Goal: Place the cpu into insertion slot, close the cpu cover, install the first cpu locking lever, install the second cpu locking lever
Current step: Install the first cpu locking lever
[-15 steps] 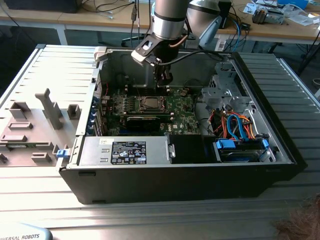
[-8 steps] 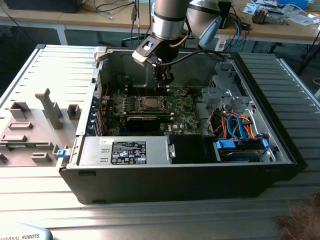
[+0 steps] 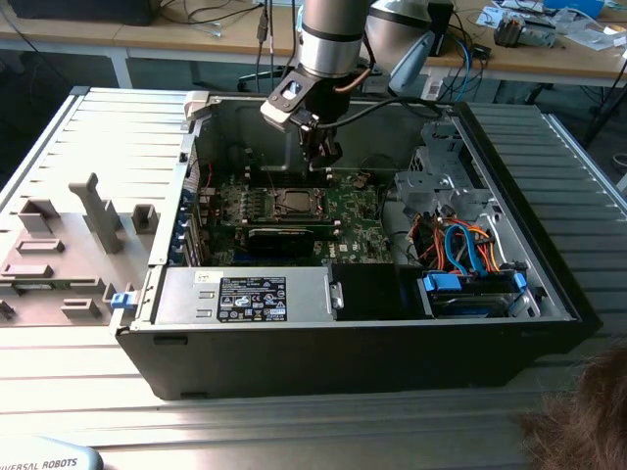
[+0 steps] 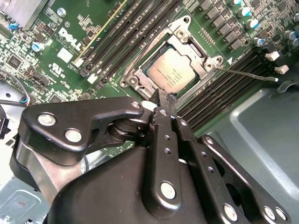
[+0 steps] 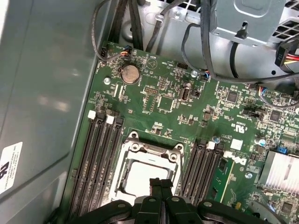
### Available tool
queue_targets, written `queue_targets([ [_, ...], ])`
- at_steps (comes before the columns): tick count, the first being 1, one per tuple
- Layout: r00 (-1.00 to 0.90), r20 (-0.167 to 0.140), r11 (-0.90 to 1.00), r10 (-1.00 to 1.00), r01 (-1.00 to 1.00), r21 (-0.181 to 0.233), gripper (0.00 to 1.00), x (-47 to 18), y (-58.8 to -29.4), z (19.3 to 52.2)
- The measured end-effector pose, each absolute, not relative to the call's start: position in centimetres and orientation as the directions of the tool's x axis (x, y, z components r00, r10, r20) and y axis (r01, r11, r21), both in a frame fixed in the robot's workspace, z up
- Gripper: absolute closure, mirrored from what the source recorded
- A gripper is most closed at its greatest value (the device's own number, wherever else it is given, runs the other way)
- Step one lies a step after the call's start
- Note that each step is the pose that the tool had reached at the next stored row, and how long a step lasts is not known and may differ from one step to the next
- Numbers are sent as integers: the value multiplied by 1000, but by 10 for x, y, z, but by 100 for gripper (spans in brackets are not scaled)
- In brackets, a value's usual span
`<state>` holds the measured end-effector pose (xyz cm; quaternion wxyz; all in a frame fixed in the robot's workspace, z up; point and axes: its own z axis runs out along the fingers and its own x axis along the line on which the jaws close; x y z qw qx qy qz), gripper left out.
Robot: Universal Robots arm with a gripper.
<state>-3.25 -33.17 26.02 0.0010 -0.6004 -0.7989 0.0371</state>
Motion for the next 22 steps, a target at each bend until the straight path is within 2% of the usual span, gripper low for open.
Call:
queue_targets([
  [22, -396, -49, 392, 917, 918, -63, 89, -33, -332, 260],
])
